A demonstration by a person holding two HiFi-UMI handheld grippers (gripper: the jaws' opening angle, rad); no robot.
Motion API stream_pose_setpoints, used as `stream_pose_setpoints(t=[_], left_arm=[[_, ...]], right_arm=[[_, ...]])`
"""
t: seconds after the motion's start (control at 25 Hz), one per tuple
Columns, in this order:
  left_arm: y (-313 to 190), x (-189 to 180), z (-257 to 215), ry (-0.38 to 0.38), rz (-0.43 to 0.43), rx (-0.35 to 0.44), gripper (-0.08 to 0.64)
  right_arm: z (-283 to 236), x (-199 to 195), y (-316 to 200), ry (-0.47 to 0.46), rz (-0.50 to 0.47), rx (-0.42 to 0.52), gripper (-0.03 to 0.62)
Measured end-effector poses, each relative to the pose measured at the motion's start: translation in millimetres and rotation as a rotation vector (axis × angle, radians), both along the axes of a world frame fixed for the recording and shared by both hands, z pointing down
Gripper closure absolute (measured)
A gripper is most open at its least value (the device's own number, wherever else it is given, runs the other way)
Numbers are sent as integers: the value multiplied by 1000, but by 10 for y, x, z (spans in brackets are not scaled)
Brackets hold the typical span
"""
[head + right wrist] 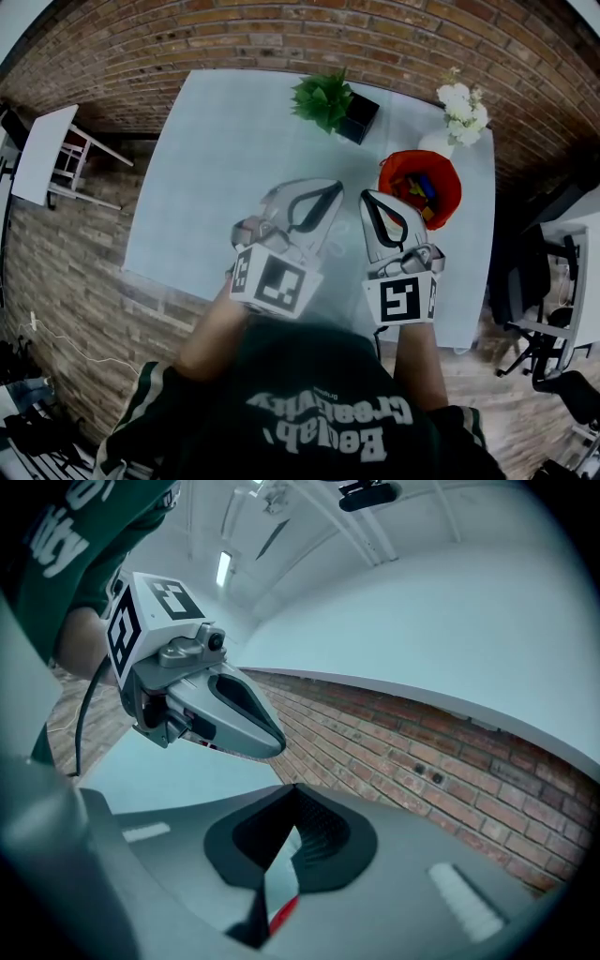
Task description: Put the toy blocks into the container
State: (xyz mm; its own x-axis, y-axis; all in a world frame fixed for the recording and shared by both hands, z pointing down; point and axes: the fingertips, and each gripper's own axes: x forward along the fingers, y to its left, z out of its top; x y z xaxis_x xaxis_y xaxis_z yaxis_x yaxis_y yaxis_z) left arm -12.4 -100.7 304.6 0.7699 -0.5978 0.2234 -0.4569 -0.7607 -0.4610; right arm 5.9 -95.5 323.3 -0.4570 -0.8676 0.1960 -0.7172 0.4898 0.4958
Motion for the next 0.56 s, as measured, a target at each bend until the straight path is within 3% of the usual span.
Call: stream_pose_setpoints(t=[0.56], left_arm=[[89, 47, 7, 1, 10, -2, 557]], right_arm=[[-6, 21, 91, 1, 6, 7, 586]])
